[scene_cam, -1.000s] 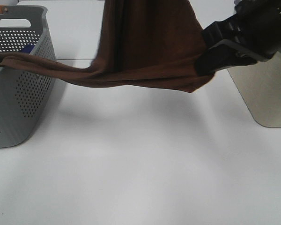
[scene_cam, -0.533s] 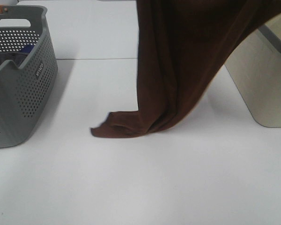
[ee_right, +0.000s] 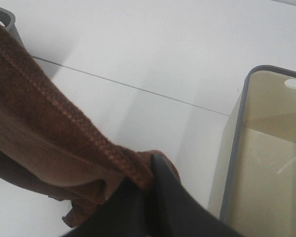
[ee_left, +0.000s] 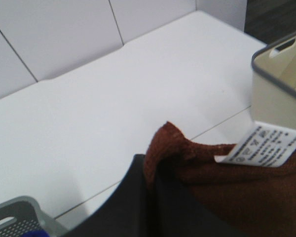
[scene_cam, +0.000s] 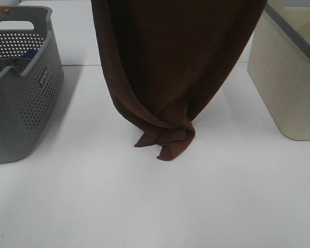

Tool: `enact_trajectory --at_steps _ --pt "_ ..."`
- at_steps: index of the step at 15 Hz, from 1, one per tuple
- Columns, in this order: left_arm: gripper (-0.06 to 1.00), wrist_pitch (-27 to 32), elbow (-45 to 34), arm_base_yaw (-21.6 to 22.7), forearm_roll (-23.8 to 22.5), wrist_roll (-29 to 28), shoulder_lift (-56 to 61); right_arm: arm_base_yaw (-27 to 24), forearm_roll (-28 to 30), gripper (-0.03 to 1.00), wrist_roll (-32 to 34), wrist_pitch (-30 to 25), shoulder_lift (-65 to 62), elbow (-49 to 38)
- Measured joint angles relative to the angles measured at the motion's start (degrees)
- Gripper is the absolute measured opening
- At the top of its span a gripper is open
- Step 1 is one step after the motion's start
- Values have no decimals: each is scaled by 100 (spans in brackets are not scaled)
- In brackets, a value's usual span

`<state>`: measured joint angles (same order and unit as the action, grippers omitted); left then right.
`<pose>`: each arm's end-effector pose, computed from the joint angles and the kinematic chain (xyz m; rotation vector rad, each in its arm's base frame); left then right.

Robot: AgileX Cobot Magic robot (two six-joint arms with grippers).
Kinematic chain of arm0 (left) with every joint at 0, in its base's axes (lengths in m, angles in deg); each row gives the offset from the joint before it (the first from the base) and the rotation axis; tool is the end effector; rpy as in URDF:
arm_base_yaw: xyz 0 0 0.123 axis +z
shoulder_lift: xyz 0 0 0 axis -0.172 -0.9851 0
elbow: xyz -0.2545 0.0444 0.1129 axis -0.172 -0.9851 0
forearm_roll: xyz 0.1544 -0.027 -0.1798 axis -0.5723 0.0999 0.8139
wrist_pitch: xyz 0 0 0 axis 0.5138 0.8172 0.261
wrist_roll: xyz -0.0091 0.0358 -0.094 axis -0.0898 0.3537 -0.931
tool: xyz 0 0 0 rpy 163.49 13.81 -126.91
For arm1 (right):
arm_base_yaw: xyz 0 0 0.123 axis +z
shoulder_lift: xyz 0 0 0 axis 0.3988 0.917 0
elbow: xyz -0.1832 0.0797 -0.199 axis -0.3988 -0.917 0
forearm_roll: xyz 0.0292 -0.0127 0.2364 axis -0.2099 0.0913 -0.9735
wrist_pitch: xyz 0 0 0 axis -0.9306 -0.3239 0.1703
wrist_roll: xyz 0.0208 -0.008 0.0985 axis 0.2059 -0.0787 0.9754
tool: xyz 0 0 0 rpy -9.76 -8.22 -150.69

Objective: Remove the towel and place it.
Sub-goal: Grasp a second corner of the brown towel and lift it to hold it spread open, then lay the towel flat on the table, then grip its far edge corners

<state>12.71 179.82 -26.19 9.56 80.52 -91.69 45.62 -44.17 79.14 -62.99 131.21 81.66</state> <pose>0.3329 -0.2107 0.4862 0.5303 1.9348 -0.0971 0.2478 0.0942 0.4758 -0.4329 2.1392 0.1284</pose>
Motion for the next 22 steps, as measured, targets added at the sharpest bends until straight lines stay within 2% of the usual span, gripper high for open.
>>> enact_trajectory --at_steps 3,5,8,10,11,12,14,16,17,19,21,22 --pt "0 63 0 275 -178 -160 -676 0 52 0 -97 172 676 0" --pt "0 -413 0 642 -172 -372 -1220 0 264 0 -115 733 1289 0" --pt "0 -1868 -6 1140 -149 -453 -1811 6 1134 0 -138 2120 2131 103" --pt "0 -2790 -17 1324 -166 -556 -1856 6 1610 0 -138 2848 2447 561" --pt "0 -3421 -17 1409 -206 -579 -1805 6 1690 0 -138 3002 2464 733" --pt "0 -4629 69 1450 -390 -573 -1581 6 1839 0 -138 3438 2452 1547" --pt "0 -5655 252 1450 -573 -567 -1341 6 1868 0 -138 3541 2401 2275" --pt "0 -6096 430 1450 -642 -550 -1232 6 1868 0 -138 3415 2343 2578" --pt "0 -5993 447 1450 -647 -550 -1232 6 1862 0 -138 3197 2338 2584" --pt "0 -5283 447 1427 -642 -550 -1306 11 1839 0 -138 2813 2355 2475" --pt "0 -3747 447 1387 -395 -550 -1473 34 1725 0 -149 2395 2401 2023" --pt "0 -2979 430 1375 -86 -550 -1536 46 1627 0 -149 2131 2412 1742"
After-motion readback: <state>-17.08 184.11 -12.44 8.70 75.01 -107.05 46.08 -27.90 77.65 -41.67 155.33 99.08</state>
